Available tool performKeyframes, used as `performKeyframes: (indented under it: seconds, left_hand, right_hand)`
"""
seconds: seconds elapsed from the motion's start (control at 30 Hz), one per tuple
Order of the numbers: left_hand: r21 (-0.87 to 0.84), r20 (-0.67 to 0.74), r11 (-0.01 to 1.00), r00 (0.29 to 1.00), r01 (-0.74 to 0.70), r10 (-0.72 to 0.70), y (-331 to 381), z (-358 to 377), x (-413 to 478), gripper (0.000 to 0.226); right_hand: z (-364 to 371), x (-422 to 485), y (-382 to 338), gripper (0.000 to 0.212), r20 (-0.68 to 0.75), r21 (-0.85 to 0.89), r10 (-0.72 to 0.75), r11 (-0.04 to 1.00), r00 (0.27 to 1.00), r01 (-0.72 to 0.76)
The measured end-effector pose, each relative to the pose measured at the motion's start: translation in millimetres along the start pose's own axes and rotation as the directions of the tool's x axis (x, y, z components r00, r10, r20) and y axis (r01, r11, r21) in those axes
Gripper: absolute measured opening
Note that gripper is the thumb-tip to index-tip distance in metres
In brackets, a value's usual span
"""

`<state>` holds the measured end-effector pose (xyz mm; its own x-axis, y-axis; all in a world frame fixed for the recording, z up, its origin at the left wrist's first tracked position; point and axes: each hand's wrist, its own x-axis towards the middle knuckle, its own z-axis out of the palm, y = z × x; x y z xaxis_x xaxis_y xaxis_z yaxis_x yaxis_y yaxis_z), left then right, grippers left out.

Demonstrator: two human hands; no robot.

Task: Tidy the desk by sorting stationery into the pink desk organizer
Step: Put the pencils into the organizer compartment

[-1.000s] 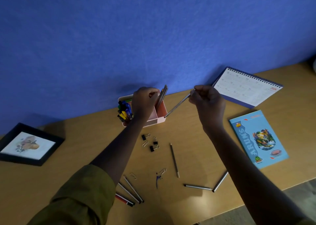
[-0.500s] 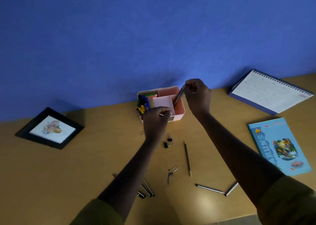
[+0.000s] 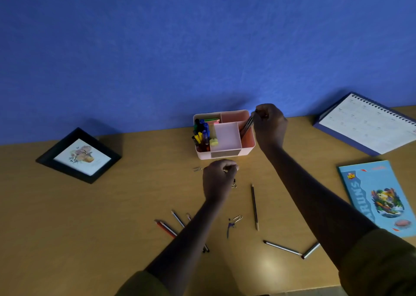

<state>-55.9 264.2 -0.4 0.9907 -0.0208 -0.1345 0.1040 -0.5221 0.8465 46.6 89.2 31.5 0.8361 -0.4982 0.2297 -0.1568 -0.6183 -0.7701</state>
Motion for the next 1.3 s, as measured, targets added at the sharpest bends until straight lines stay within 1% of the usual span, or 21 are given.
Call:
performKeyframes:
  seconds: [0.07,0.1,0.2,0.27,0.37,0.5,0.63,0.73,0.8,0.87,0.93,1.03,1.07,1.17,1.23,1.3]
  left_hand:
    - [0.002,0.043,0.998,0.997,0.070,-0.070,-2.2,3.5,-4.8,0.018]
    - [-0.002,0.087,0.993,0.989,0.117,-0.117,-3.3,5.8,-7.3,0.017]
    - [0.045,0.252,0.967,0.934,0.251,-0.254,-6.8,16.3,-18.8,0.013]
    - [0.119,0.289,0.960,0.917,0.252,-0.276,-8.6,25.8,-28.3,0.011]
    - [0.186,0.275,0.953,0.918,0.239,-0.284,-6.8,42.5,-36.0,0.015]
    - [0.251,0.262,0.946,0.927,0.204,-0.269,-0.8,65.9,-34.4,0.019]
    - [0.306,0.230,0.928,0.929,0.215,-0.291,1.7,83.7,-33.2,0.020]
    - [0.377,0.190,0.908,0.944,0.183,-0.269,-1.0,90.3,-35.8,0.021]
    - [0.398,0.158,0.900,0.953,0.179,-0.260,-2.1,93.9,-37.0,0.023]
    - [0.392,0.136,0.898,0.953,0.198,-0.270,-0.7,95.2,-36.7,0.020]
    - [0.361,0.142,0.907,0.949,0.216,-0.282,-0.2,95.9,-36.0,0.016]
    - [0.287,0.142,0.927,0.946,0.242,-0.291,1.9,94.8,-34.9,0.018]
    - [0.260,0.137,0.937,0.952,0.233,-0.275,4.7,93.2,-33.7,0.019]
    - [0.142,0.137,0.977,0.974,0.160,-0.179,14.8,84.9,-28.6,0.014]
    - [0.100,0.114,0.992,0.989,0.078,-0.089,20.2,77.0,-25.6,0.021]
    - [0.076,0.082,0.997,0.997,0.001,-0.008,23.3,69.6,-22.7,0.025]
  right_hand:
    - [-0.8,0.4,0.1,0.015,-0.005,-0.009,-0.011,1.000,1.000,0.011]
    - [-1.4,0.6,0.4,0.018,-0.004,-0.009,-0.005,1.000,1.000,0.005]
    - [-5.5,0.6,2.2,0.022,-0.007,0.002,0.011,1.000,1.000,-0.011]
    - [-10.3,-1.8,5.3,0.021,-0.019,0.002,-0.005,1.000,1.000,0.005]
    - [-21.5,-13.3,12.7,0.022,-0.018,-0.009,-0.028,1.000,0.999,0.028]
    - [-38.7,-43.5,29.2,0.014,0.021,-0.020,0.002,1.000,1.000,-0.001]
    - [-56.7,-77.8,47.7,0.009,0.117,-0.017,0.090,0.996,0.989,-0.088]
    - [-67.5,-95.7,60.1,0.008,0.186,0.003,0.172,0.985,0.967,-0.175]
    - [-73.3,-103.7,67.4,0.009,0.237,-0.015,0.197,0.980,0.951,-0.199]
    - [-76.2,-109.0,74.0,0.008,0.287,-0.049,0.232,0.973,0.929,-0.227]
    - [-77.0,-112.6,79.4,0.006,0.339,-0.080,0.275,0.961,0.900,-0.263]
    - [-77.5,-114.7,83.2,0.002,0.426,-0.121,0.300,0.954,0.854,-0.275]
    - [-77.9,-114.4,82.9,0.001,0.447,-0.130,0.302,0.953,0.842,-0.273]
    - [-77.1,-109.4,77.2,0.006,0.477,-0.117,0.318,0.947,0.819,-0.299]
    - [-78.3,-103.4,69.7,0.003,0.491,-0.105,0.309,0.949,0.815,-0.296]
    - [-80.9,-95.7,61.6,0.011,0.498,-0.096,0.291,0.955,0.817,-0.281]
